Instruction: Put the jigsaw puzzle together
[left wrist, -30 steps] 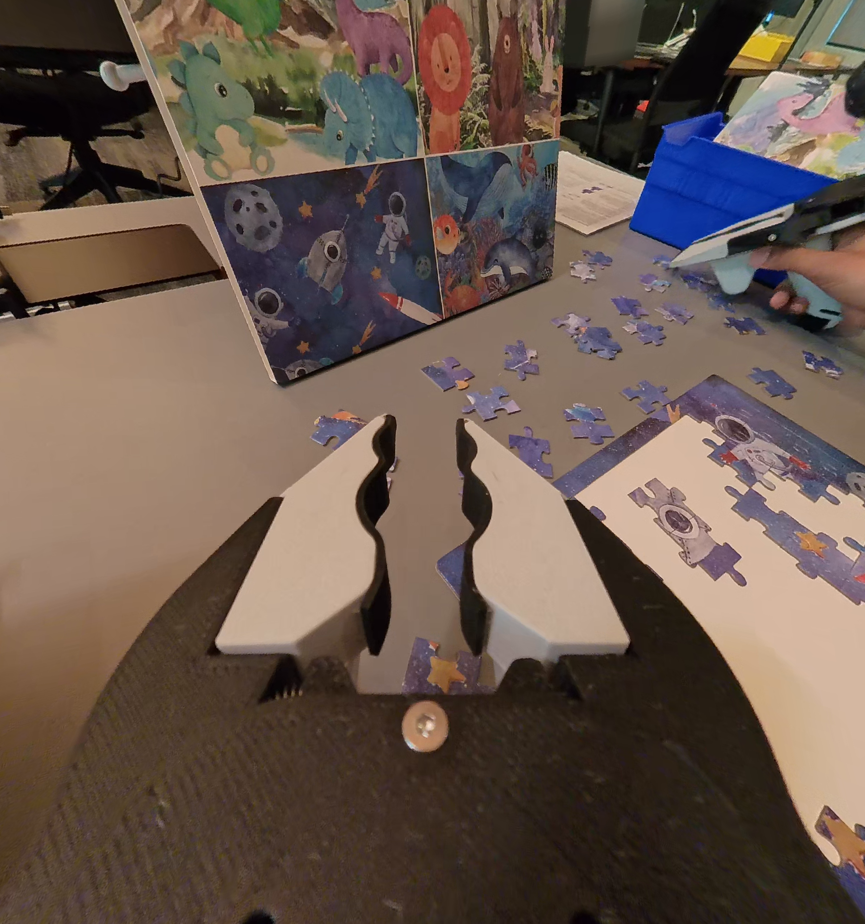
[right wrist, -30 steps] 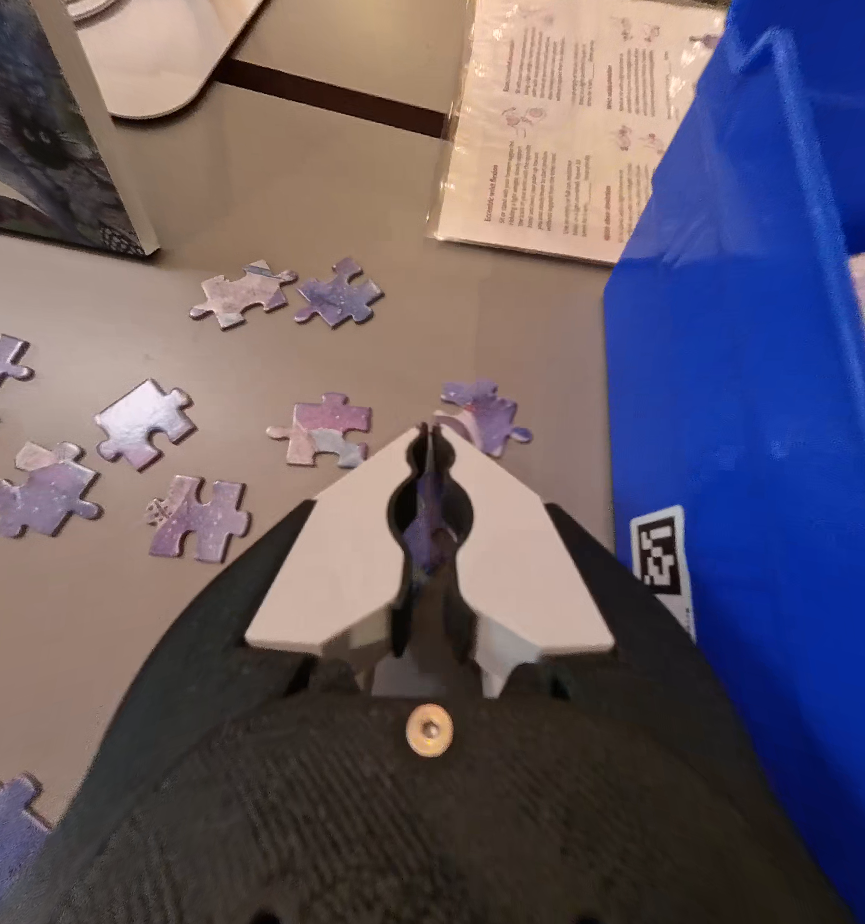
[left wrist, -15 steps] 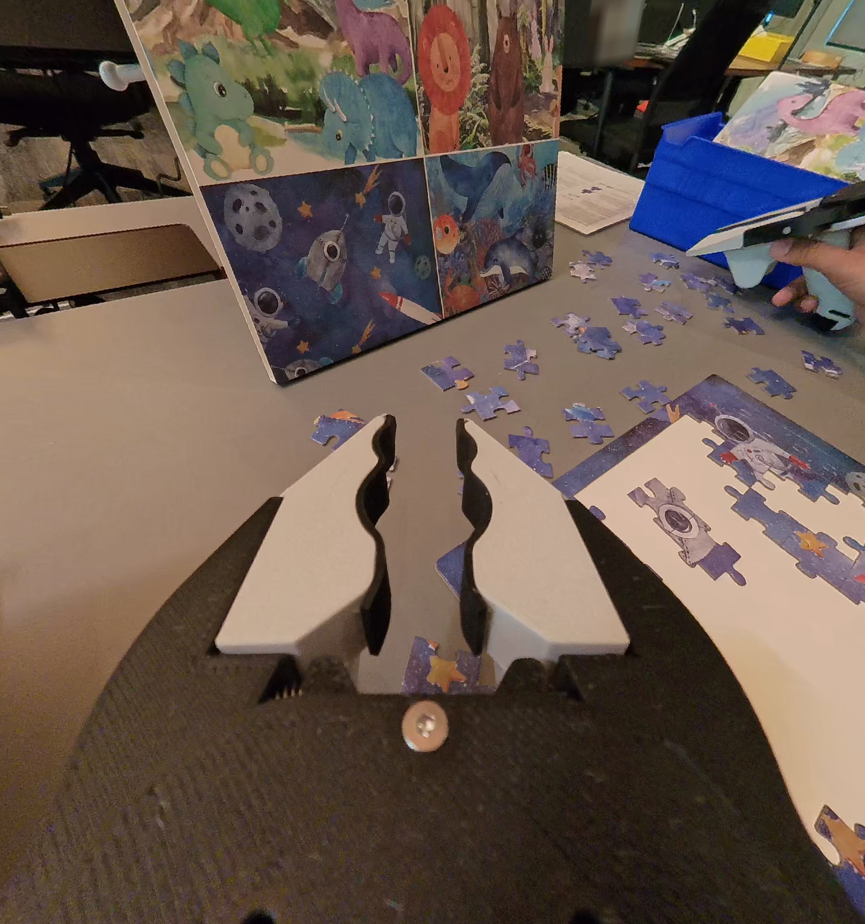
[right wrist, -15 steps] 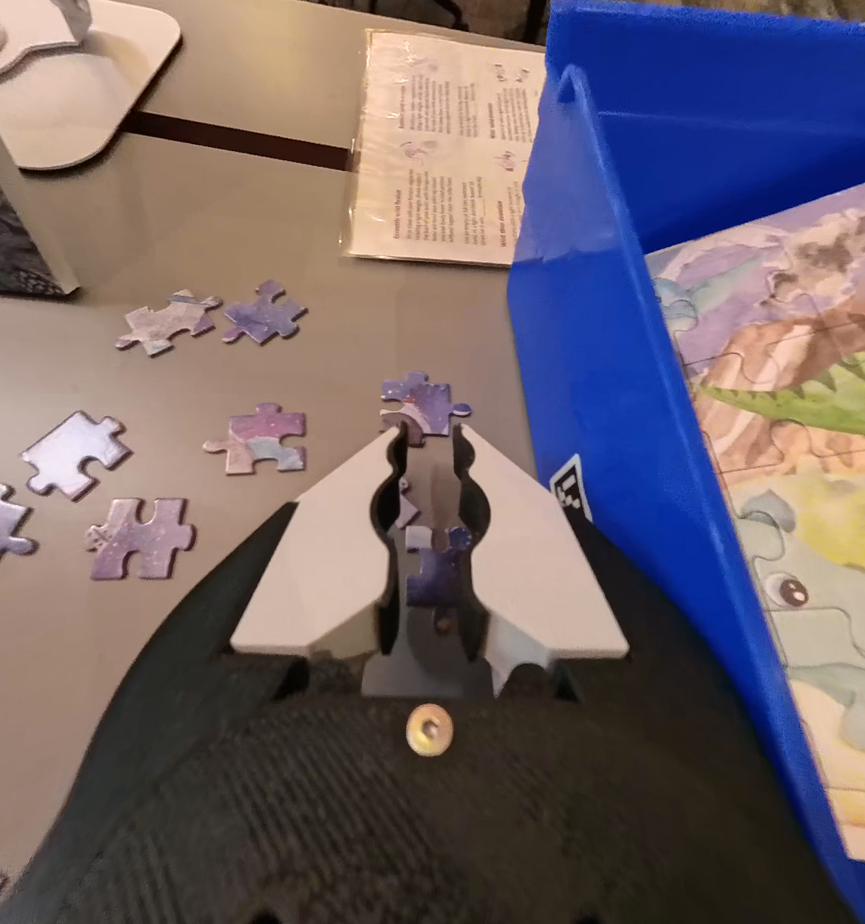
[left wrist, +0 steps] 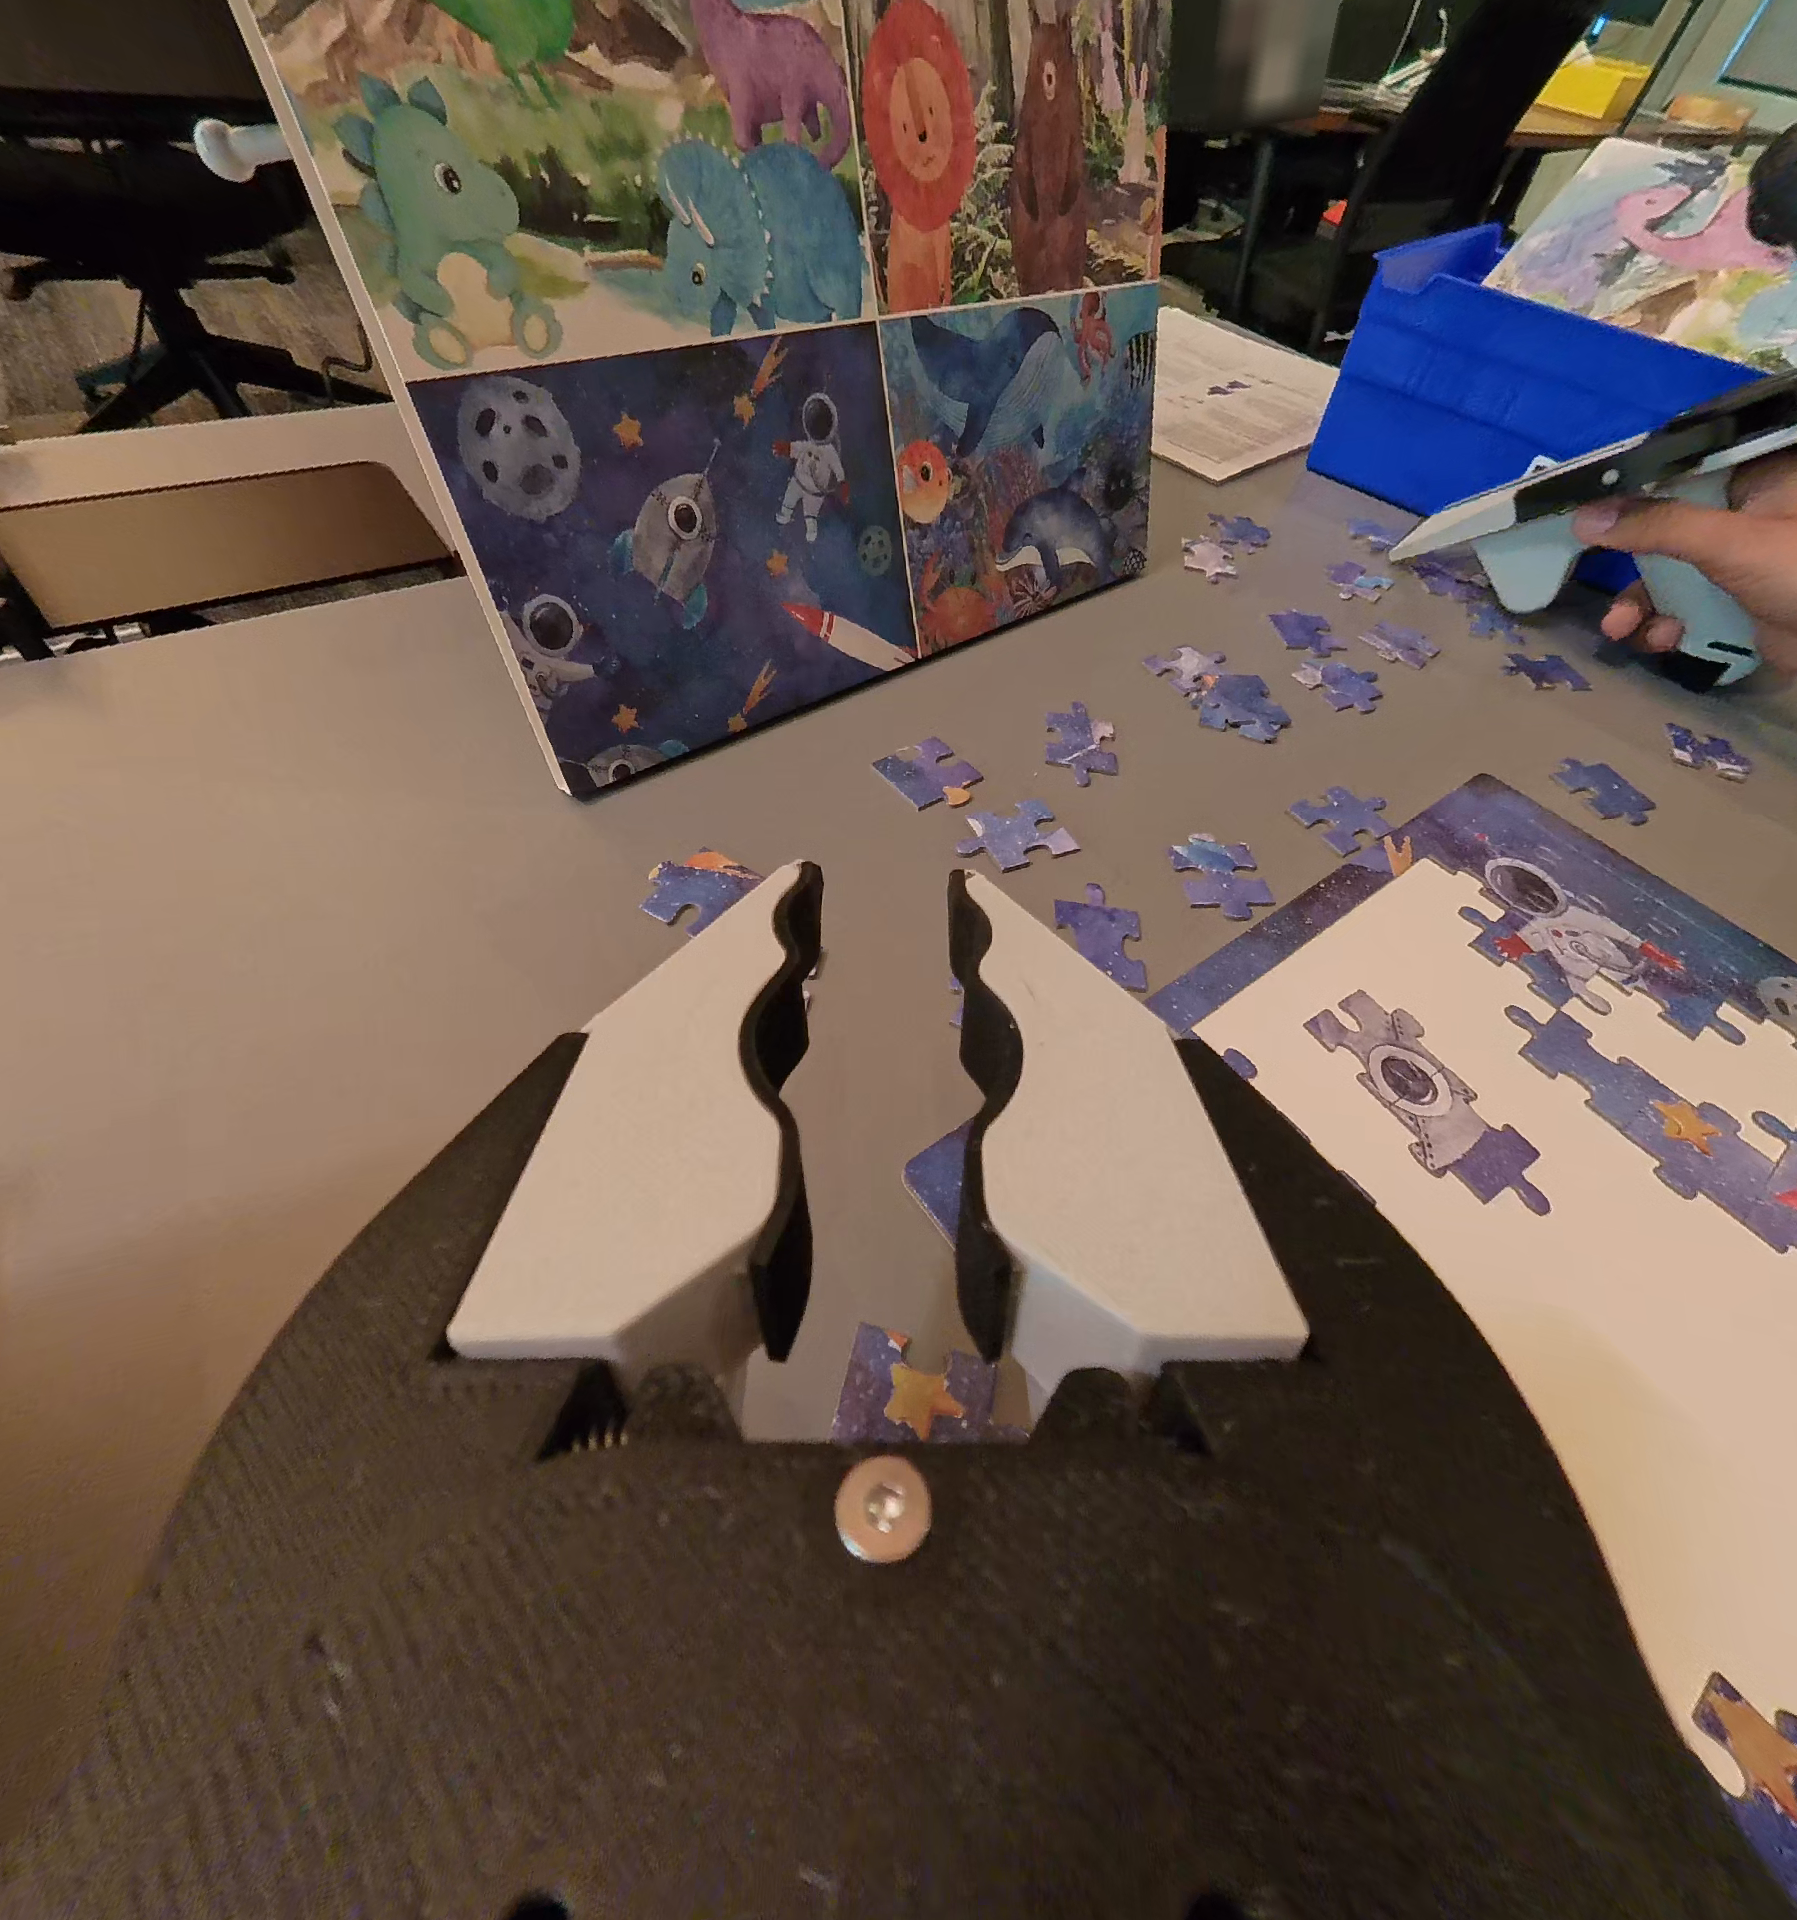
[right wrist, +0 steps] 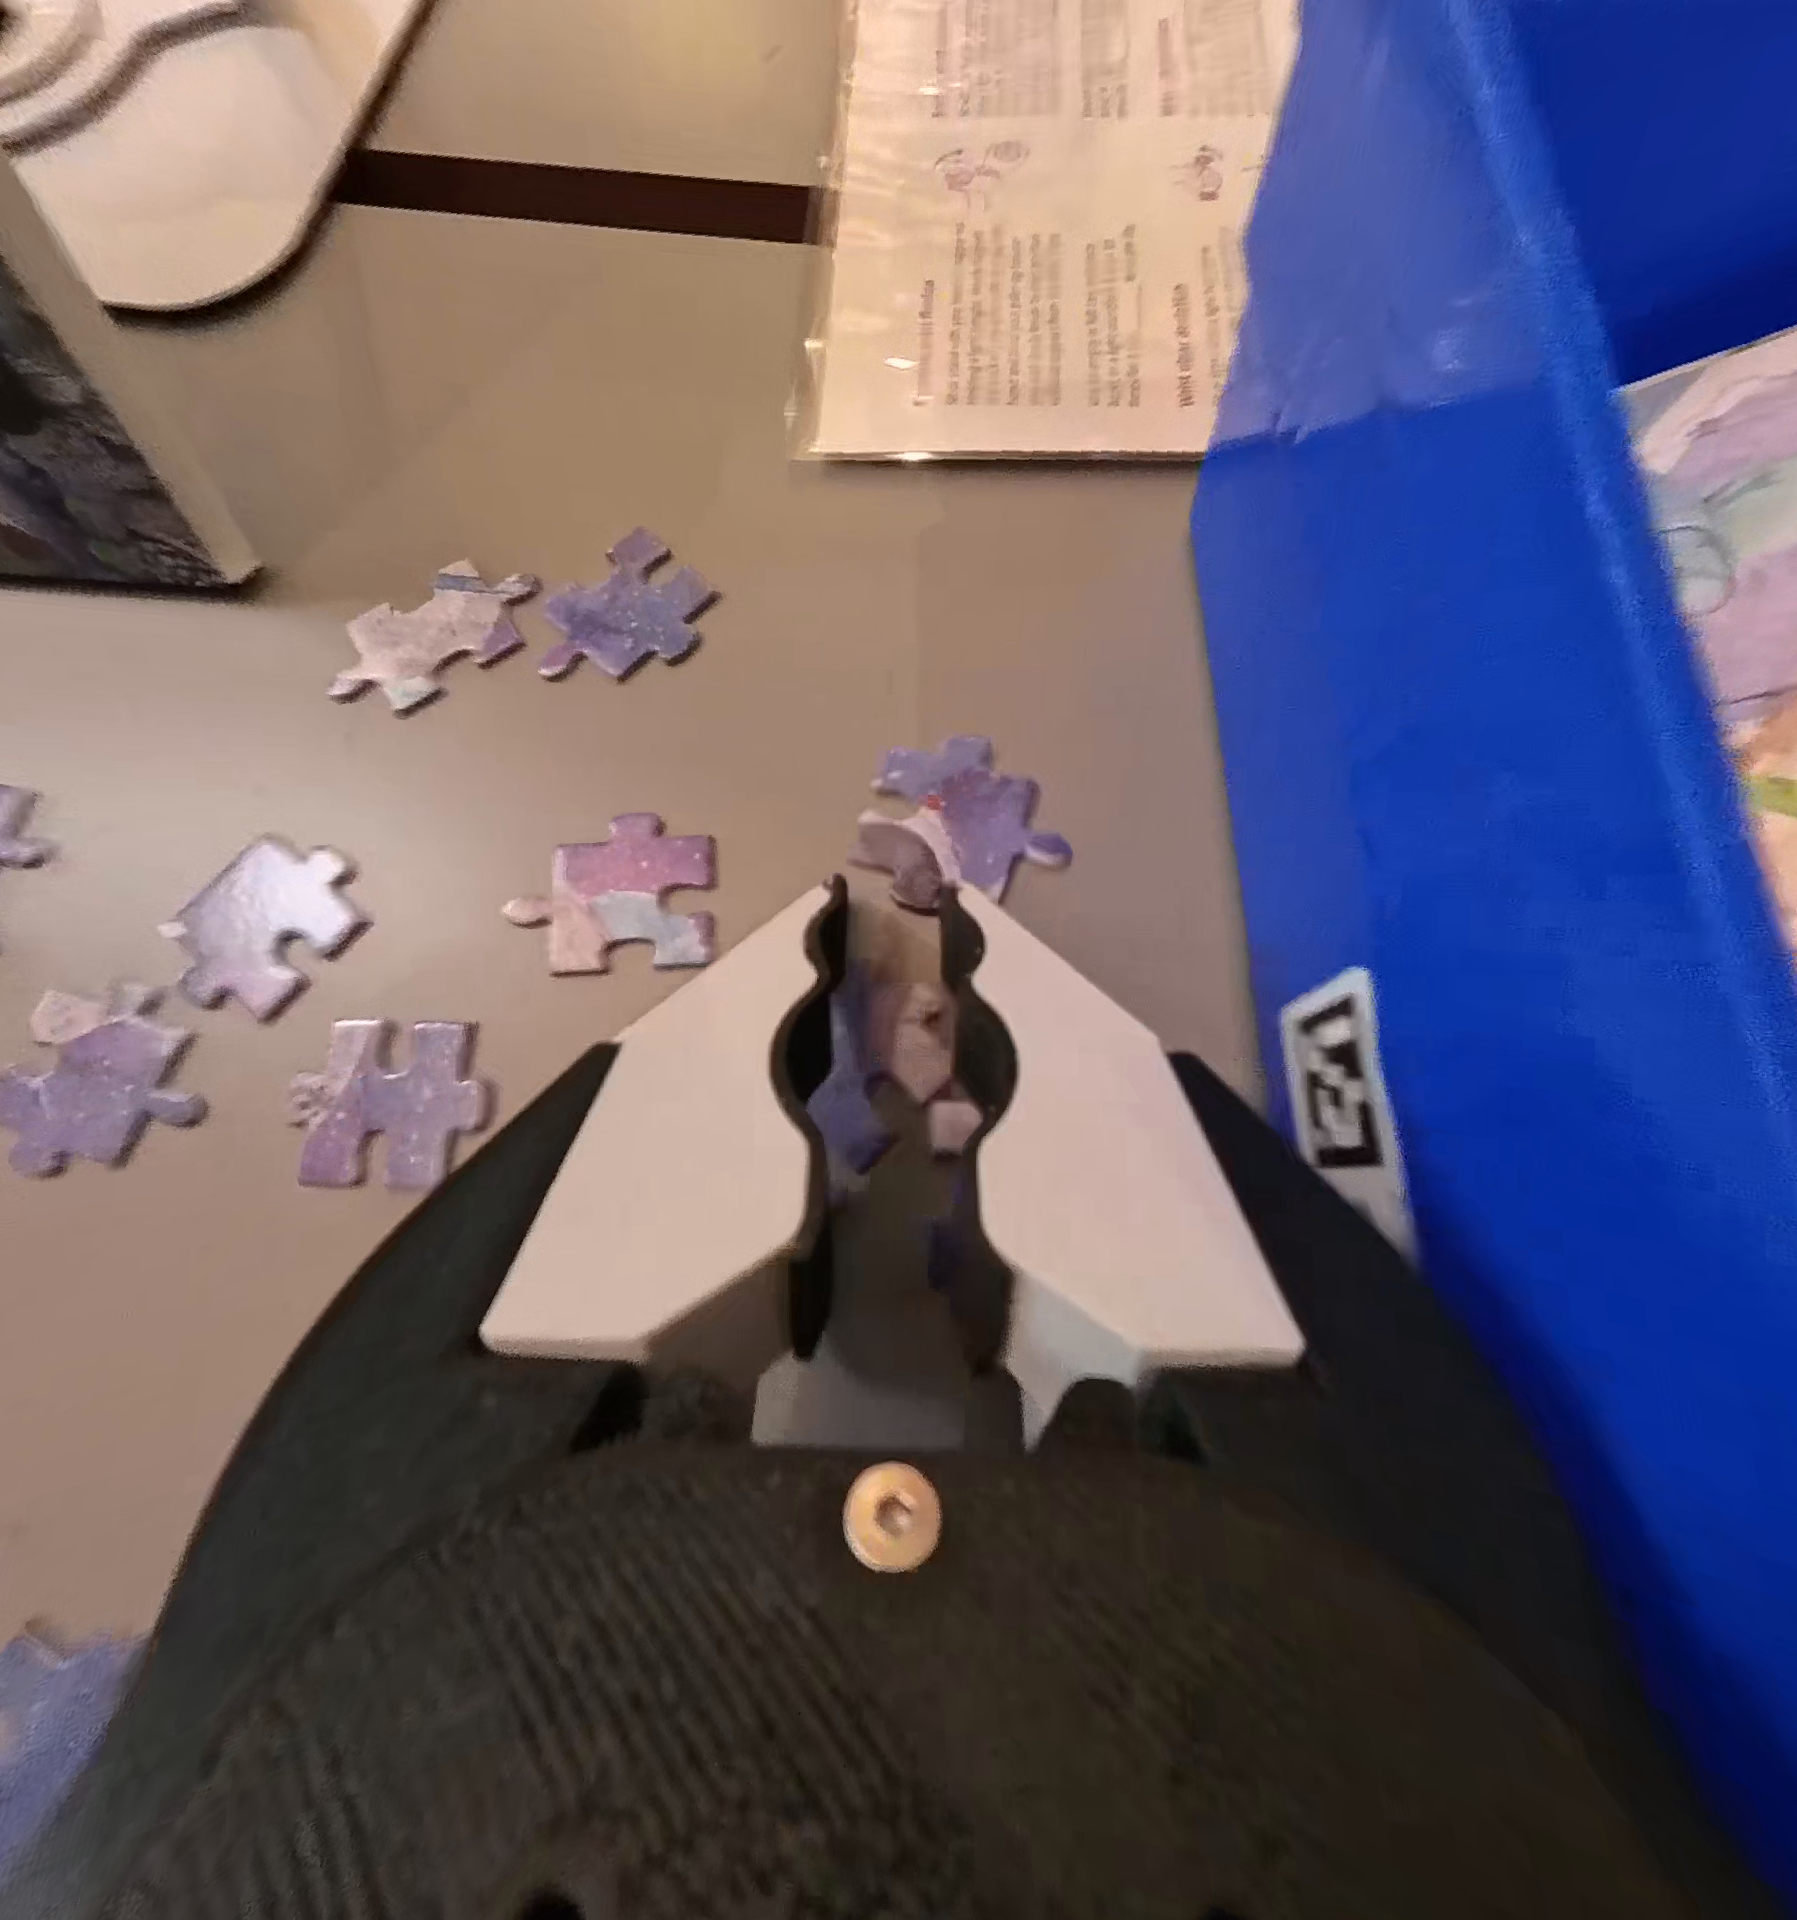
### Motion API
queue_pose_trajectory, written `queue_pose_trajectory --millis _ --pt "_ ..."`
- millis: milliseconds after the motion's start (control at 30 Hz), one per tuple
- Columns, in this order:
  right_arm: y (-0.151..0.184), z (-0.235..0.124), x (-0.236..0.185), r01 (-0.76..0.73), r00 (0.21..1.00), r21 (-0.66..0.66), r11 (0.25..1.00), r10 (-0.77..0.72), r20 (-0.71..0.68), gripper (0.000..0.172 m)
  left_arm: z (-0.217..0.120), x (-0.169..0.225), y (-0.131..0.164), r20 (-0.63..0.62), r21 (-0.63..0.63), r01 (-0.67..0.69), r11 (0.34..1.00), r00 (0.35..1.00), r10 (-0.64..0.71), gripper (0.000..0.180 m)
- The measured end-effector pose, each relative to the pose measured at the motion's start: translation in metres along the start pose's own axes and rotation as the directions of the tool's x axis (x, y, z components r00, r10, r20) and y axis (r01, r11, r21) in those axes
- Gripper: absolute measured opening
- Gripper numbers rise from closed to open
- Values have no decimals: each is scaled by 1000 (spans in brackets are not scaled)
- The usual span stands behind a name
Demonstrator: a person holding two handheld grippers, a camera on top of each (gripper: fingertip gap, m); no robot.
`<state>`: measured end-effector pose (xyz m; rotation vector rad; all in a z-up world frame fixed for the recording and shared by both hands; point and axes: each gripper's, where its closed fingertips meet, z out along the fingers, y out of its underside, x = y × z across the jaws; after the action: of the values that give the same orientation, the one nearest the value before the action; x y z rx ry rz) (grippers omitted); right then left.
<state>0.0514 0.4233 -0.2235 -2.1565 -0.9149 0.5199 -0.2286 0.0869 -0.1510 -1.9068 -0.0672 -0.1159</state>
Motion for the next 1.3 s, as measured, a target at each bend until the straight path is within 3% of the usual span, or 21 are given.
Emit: queue_pose_trajectory --millis 100,233,400,700,1300 --pt "-9 -7 -16 -57 992 54 997 51 118 13 0 0 0 0 2 1 1000 1000 -1 23" --pt "-21 -20 7 0 999 129 992 5 -42 14 0 0 0 -1 3 2 1000 1000 -2 23" --pt "-16 -14 19 68 986 89 994 -53 -160 14 0 1 0 -2 -1 -2 1000 1000 2 23" --pt "-9 -5 15 4 997 57 998 1 -83 15 1 1 1 -4 -5 -3 1000 1000 3 23" --pt "-1 -2 12 35 996 9 999 -34 -81 20 0 1 1 -3 -6 -3 1000 1000 3 23"
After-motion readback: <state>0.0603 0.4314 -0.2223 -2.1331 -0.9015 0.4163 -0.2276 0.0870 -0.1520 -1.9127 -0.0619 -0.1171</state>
